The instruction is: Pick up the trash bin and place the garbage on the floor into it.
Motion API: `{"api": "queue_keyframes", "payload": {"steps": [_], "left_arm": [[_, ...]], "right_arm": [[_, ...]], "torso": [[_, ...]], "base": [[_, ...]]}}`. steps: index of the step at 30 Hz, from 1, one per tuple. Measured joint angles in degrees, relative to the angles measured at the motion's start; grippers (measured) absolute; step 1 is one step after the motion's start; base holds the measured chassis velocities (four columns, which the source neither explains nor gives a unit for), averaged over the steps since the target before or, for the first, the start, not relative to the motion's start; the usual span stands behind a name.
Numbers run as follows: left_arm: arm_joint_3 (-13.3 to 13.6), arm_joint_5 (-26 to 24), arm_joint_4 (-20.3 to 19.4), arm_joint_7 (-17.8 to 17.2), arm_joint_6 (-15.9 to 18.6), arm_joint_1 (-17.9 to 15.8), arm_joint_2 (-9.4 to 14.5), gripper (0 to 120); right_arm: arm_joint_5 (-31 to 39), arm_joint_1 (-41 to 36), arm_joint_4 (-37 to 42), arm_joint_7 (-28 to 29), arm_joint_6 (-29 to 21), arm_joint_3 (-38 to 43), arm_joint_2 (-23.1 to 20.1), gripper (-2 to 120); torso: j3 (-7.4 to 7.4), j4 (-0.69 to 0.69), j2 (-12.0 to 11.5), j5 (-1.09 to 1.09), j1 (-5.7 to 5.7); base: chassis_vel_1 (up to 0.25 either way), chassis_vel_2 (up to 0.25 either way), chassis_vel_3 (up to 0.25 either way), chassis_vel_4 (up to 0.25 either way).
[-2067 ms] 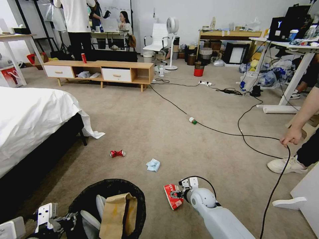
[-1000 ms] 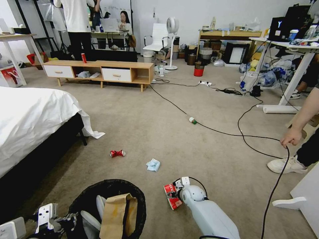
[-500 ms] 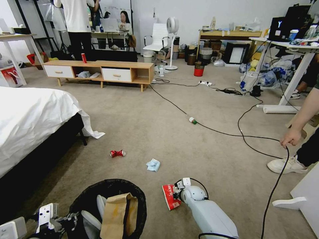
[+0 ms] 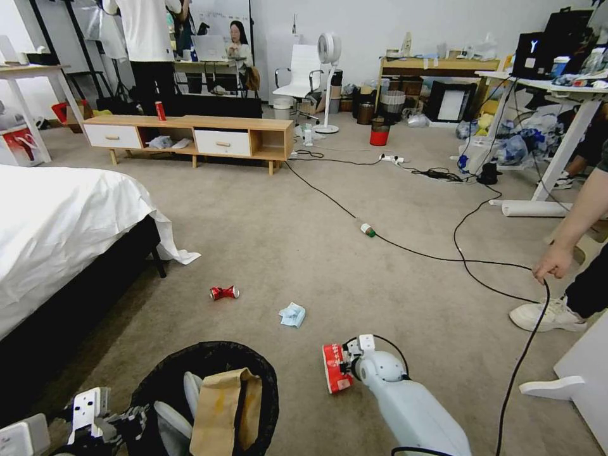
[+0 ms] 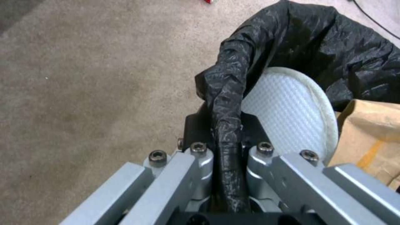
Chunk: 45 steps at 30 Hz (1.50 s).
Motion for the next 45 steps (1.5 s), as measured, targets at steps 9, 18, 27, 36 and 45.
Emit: {"api": "queue_keyframes", "payload": {"steps": [9, 18, 27, 36, 45], "left_arm": [[0.2, 0.1, 0.0, 0.0, 0.0, 0.0, 0.2, 4], [0.2, 0.2, 0.0, 0.0, 0.0, 0.2, 0.2, 4], [0.2, 0.2, 0.0, -0.1, 0.0, 0.2, 0.3, 4], [-0.1, 0.0, 0.0, -0.1, 0.0, 0.3, 0.7, 4], [-0.4, -0.1, 0.0, -0.1, 0.0, 0.6, 0.7, 4]], "right_arm": [[3.0, -2.3, 12.1, -4.8, 10.0, 4.3, -5.3, 0], [13.1, -2.3, 33.2, -18.1, 23.3, 2.9, -15.2, 0], [24.2, 2.7, 48.7, -26.6, 33.8, -7.3, -22.8, 0], [29.8, 9.3, 53.6, -34.9, 40.7, -17.9, -21.3, 0], [30.3, 13.8, 52.7, -44.6, 44.0, -26.0, -19.9, 0]], "torso": [[0.0, 0.01, 0.0, 0.01, 0.0], [0.0, 0.01, 0.0, 0.02, 0.0], [-0.01, 0.02, 0.0, 0.01, 0.0], [0.0, 0.02, 0.0, -0.01, 0.0], [0.0, 0.02, 0.0, 0.0, 0.0]], "base": [[0.0, 0.0, 0.0, 0.0], [0.0, 0.0, 0.0, 0.0], [0.0, 0.0, 0.0, 0.0], [0.0, 0.0, 0.0, 0.0], [0.0, 0.0, 0.0, 0.0]]}}
